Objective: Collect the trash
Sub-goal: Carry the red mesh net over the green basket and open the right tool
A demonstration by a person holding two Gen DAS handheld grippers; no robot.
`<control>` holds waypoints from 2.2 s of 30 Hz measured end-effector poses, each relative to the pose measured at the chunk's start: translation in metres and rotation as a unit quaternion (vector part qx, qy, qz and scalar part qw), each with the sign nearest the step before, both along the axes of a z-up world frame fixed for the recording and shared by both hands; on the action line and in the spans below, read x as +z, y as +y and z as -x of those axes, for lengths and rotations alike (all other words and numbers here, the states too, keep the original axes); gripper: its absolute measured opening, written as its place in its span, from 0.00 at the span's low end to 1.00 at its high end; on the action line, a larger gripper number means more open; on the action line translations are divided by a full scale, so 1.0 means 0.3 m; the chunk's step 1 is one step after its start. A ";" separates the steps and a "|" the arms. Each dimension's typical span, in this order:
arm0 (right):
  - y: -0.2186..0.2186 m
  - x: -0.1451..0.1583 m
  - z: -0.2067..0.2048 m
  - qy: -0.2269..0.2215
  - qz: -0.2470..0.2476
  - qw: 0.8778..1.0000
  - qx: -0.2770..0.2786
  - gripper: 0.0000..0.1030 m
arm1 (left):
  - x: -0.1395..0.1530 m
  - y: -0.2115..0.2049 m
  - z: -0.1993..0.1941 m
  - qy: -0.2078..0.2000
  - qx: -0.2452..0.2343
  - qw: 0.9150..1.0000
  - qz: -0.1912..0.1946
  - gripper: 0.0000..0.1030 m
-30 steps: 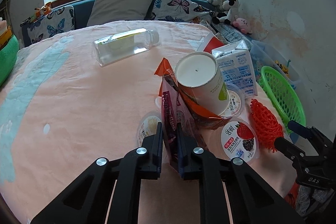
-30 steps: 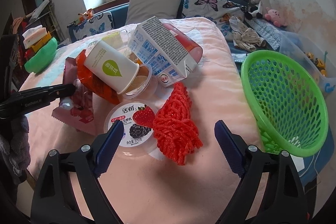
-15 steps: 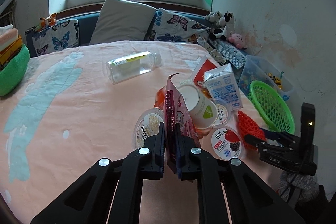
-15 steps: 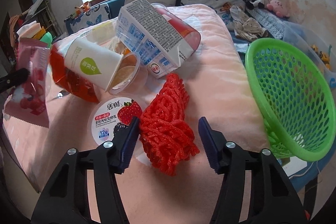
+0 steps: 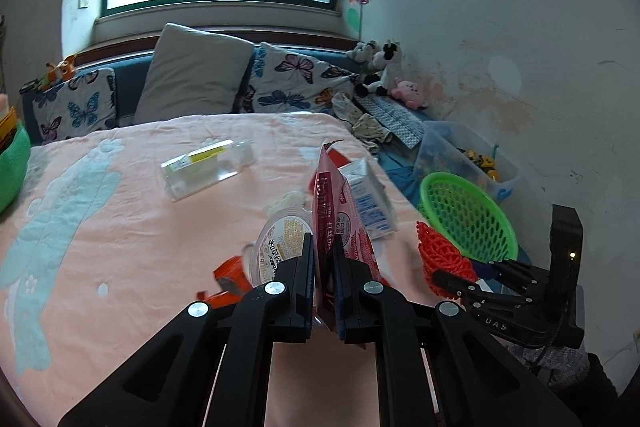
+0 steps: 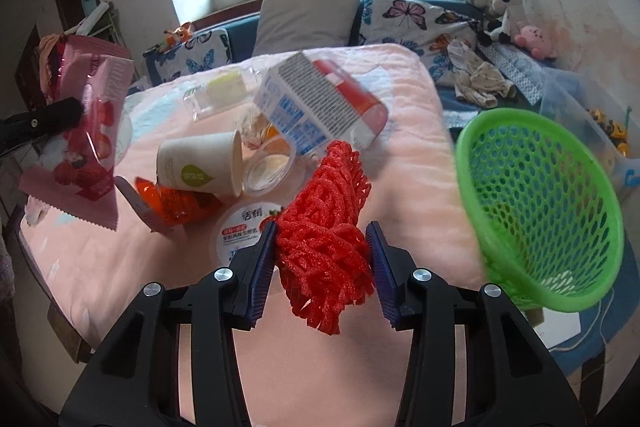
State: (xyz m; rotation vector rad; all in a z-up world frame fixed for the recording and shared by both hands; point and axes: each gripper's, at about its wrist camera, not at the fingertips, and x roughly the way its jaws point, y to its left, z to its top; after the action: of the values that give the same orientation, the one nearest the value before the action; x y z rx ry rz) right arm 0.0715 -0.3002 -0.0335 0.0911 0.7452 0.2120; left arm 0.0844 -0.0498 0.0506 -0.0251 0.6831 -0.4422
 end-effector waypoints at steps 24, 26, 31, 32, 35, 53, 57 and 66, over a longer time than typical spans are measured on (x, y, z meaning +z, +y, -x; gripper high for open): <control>-0.546 -0.081 -0.060 0.020 0.001 0.984 -0.175 0.46 | -0.023 -0.636 -0.217 0.038 -0.142 0.989 0.001 0.08; -0.562 -0.092 -0.064 0.022 0.000 0.983 -0.183 0.47 | -0.032 -0.674 -0.231 0.041 -0.151 0.988 0.002 0.08; -0.606 -0.110 -0.068 0.024 -0.006 0.979 -0.204 0.57 | -0.063 -0.762 -0.263 0.057 -0.162 0.985 -0.004 0.08; -0.615 -0.109 -0.069 0.024 -0.008 0.978 -0.207 0.58 | -0.070 -0.780 -0.268 0.060 -0.164 0.985 -0.005 0.08; -0.630 -0.102 -0.050 0.021 -0.008 0.976 -0.218 0.65 | -0.096 -0.833 -0.291 0.071 -0.171 0.983 -0.009 0.08; -0.679 -0.087 0.059 0.005 -0.026 0.969 -0.245 0.66 | -0.205 -0.983 -0.326 0.106 -0.189 0.976 -0.019 0.10; -0.671 -0.082 0.059 0.004 -0.024 0.969 -0.245 0.66 | -0.217 -0.972 -0.329 0.110 -0.195 0.975 -0.014 0.08; -0.643 -0.077 0.055 0.000 -0.023 0.972 -0.234 0.66 | -0.203 -0.874 -0.319 0.139 -0.160 0.977 -0.003 0.08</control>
State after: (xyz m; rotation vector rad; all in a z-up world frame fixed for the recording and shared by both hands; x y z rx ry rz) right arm 0.0551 -0.4930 -0.0564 0.3069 0.6990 -0.2218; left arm 0.1800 -0.3120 -0.0102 0.0299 0.9695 -0.7556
